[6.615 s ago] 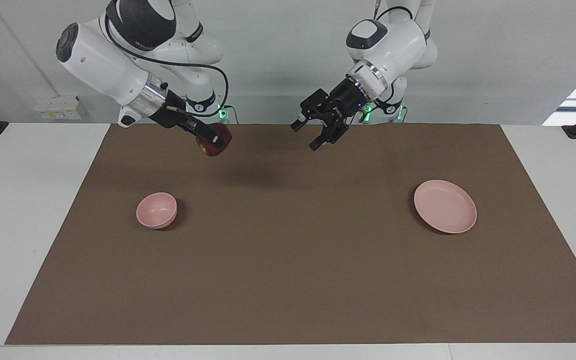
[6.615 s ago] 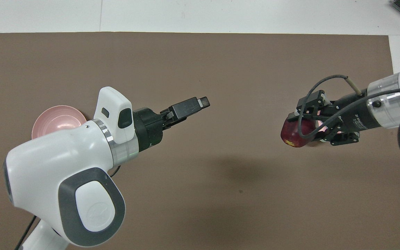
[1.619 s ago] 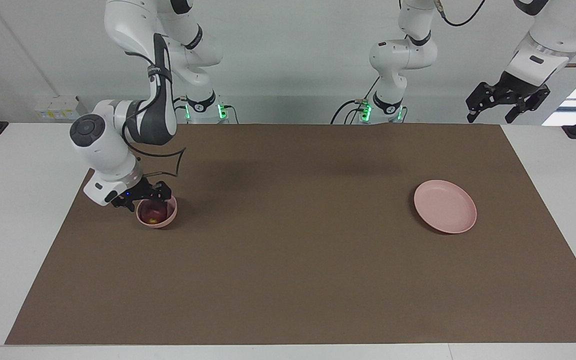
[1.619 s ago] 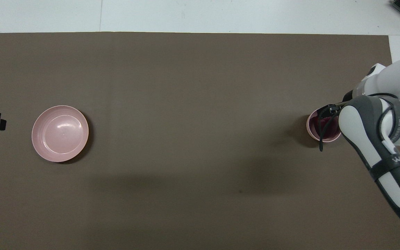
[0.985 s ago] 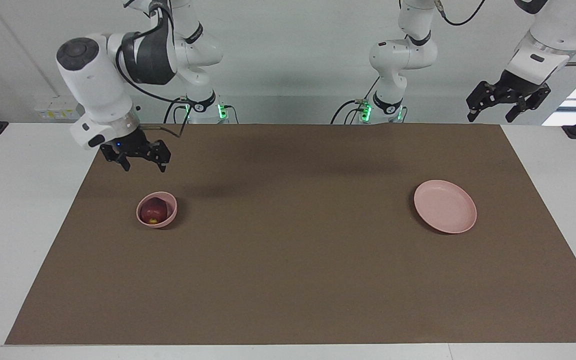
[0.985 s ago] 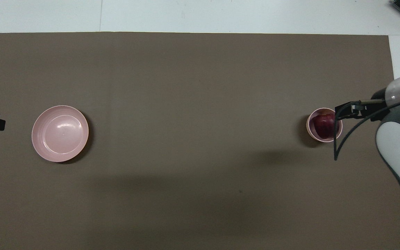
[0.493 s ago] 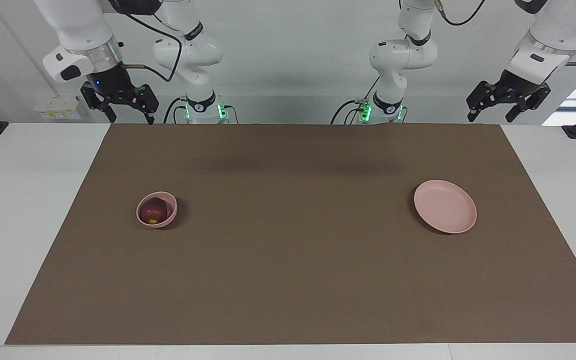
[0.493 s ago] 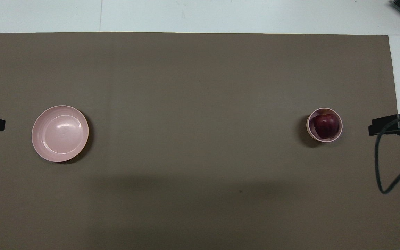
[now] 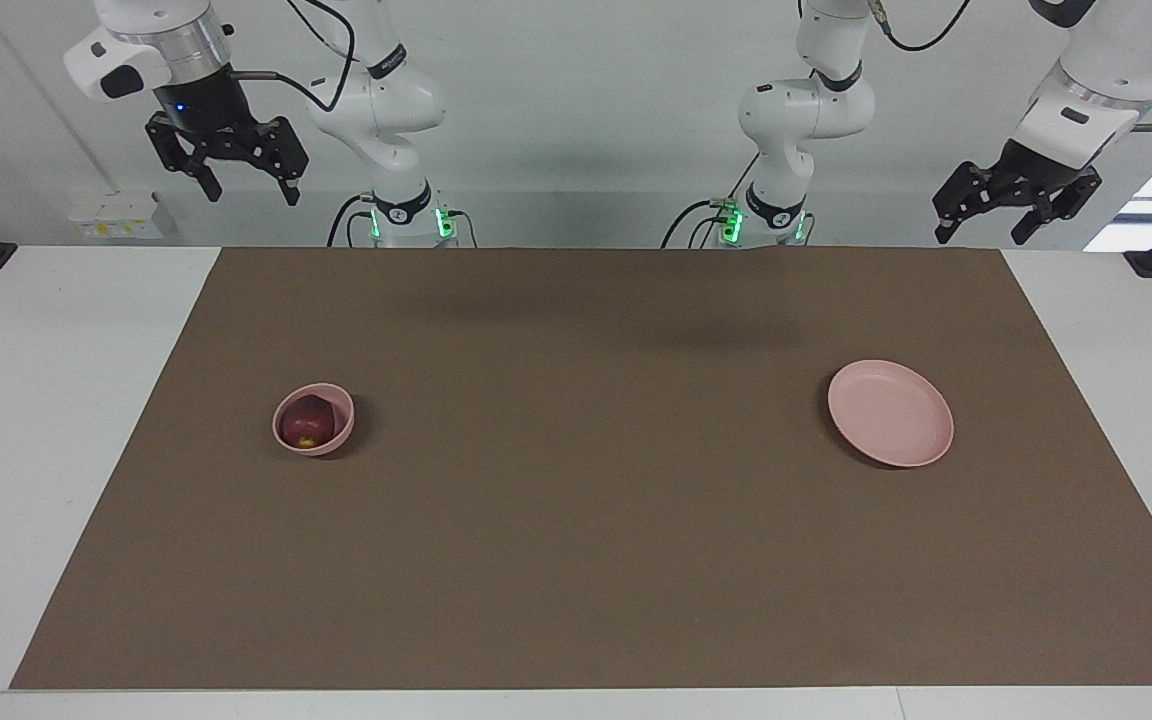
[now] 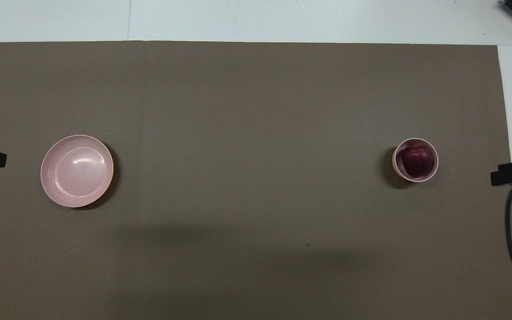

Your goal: Move apple from plate to bowl

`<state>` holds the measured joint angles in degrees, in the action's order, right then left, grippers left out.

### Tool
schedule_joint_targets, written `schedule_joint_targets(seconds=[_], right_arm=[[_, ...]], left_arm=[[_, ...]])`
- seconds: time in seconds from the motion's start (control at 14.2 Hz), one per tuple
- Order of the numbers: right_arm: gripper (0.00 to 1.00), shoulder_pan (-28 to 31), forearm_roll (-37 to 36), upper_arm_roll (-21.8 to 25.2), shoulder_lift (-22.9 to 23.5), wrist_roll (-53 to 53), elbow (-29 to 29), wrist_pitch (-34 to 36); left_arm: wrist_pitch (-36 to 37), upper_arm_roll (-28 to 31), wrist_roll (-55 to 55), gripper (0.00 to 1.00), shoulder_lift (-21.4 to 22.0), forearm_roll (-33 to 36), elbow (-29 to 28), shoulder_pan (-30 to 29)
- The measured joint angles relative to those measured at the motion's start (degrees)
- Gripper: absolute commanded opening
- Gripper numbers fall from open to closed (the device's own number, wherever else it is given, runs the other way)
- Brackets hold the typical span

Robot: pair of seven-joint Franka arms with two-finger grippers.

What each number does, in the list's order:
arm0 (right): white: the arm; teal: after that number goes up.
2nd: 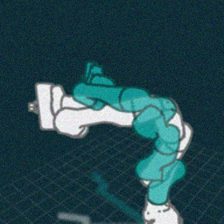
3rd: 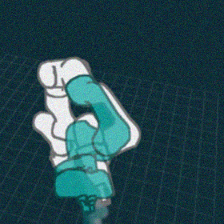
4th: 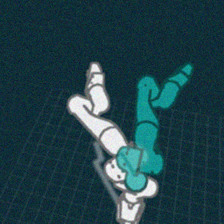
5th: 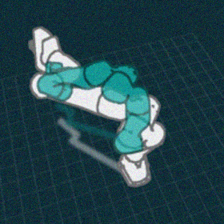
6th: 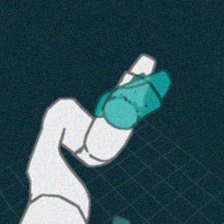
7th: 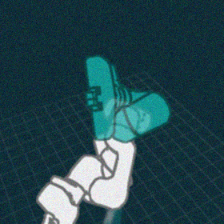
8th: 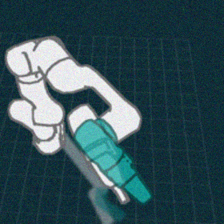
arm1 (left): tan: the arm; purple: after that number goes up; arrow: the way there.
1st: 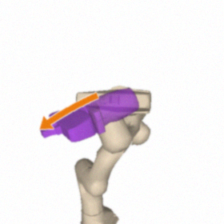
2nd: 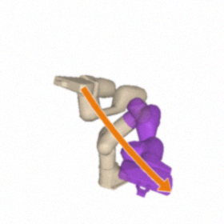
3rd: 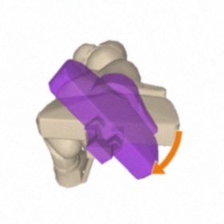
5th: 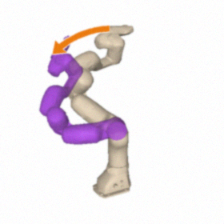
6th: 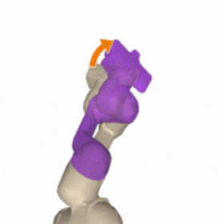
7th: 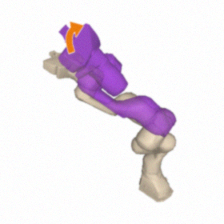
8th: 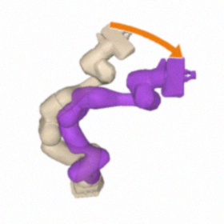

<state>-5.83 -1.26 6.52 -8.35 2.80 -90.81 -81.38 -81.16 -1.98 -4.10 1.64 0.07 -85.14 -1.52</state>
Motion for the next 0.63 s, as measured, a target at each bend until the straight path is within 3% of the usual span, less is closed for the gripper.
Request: schedule_joint_targets(seconds=[0.63], right_arm=[[1.00, 0.6, 0.0, 0.6, -0.9, -2.0, -1.4, 0.0]], left_arm=[[0.0, 0.0, 0.0, 1.00, 0.0, 0.0, 0.0, 0.0]])
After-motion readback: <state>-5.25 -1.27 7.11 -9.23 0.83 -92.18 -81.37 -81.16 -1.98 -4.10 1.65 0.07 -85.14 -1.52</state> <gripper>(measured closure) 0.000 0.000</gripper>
